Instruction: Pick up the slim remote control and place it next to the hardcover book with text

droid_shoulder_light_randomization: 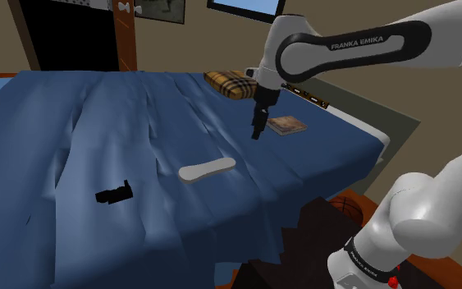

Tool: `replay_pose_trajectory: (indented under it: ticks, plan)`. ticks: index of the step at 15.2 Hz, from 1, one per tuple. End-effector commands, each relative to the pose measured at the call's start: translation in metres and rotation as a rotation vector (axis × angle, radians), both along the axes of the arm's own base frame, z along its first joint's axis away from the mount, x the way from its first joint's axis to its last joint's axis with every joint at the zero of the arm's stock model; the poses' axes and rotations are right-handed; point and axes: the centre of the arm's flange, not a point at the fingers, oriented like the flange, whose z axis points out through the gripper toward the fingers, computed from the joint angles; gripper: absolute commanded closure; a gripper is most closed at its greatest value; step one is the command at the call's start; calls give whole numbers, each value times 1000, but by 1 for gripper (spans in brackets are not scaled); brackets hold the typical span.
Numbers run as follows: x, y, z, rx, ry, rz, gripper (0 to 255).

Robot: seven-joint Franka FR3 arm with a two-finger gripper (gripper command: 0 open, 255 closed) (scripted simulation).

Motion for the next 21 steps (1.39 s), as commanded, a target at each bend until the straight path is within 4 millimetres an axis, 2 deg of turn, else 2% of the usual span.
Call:
replay_pose_trajectory:
  ticks: [1, 7, 13, 21]
  plan:
    - [15, 18, -14, 0, 2, 99, 0]
    - [42, 76, -60, 0, 10, 382, 0]
    - [52, 136, -104, 0, 17, 647, 0]
    - [51, 137, -144, 0, 17, 647, 0]
